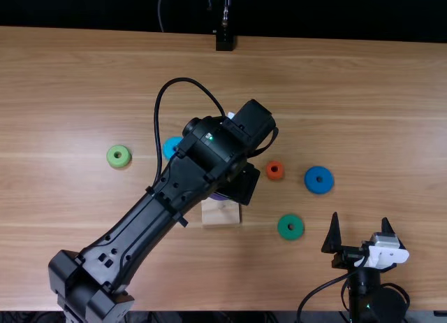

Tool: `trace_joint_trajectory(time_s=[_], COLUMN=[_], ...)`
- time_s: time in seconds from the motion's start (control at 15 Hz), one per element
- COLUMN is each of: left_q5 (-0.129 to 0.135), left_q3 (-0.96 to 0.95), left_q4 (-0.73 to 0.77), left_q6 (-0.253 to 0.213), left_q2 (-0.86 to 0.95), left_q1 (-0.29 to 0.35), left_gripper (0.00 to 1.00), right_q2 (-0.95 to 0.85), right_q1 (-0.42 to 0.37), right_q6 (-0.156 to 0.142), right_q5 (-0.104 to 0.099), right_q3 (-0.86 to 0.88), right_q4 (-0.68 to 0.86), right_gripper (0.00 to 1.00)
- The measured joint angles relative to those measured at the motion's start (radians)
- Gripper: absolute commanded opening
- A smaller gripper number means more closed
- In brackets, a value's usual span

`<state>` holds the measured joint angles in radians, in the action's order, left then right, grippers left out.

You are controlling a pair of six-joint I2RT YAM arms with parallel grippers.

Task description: Build the Hanoi tower: stack the rings onto the peg from bottom to top in this color order: purple, dark blue, light blue, dark green, light green, yellow, orange.

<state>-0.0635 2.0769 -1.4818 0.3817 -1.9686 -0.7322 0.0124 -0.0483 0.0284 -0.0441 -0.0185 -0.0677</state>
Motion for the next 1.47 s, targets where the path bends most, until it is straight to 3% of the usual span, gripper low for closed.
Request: trace_joint_trajectory(time_s=[0.33, 0.4, 0.47, 0.53, 0.87, 1.07, 1.27, 1.47], left_q5=[0.000, 0.000, 0.000, 0.000, 0.000, 0.000, -0.008, -0.029], left_q3=[0.000, 0.000, 0.000, 0.000, 0.000, 0.000, -0.018, -0.362], left_q4=[-0.002, -0.001, -0.002, -0.002, -0.002, 0.054, 0.275, 0.644], left_q6=[0.015, 0.015, 0.015, 0.015, 0.014, 0.015, 0.015, 0.015], left_q2=[-0.048, -0.048, -0.048, -0.048, -0.048, -0.018, 0.220, 0.603], left_q1=[-0.008, -0.008, -0.007, -0.008, -0.005, 0.031, 0.178, 0.355], left_gripper=[0.00, 0.26, 0.67, 1.00, 1.00, 1.00, 1.00, 1.00], right_q2=[0.000, 0.000, 0.000, 0.000, 0.000, 0.000, 0.000, 0.000], right_q1=[0.000, 0.000, 0.000, 0.000, 0.000, 0.000, 0.000, 0.000], right_q6=[0.000, 0.000, 0.000, 0.000, 0.000, 0.000, 0.000, 0.000], right_q5=[0.000, 0.000, 0.000, 0.000, 0.000, 0.000, 0.000, 0.000], right_q3=[0.000, 0.000, 0.000, 0.000, 0.000, 0.000, 0.000, 0.000], right_q4=[0.000, 0.000, 0.000, 0.000, 0.000, 0.000, 0.000, 0.000], right_gripper=[1.00, 1.00, 1.00, 1.00, 1.00, 1.00, 1.00, 1.00])
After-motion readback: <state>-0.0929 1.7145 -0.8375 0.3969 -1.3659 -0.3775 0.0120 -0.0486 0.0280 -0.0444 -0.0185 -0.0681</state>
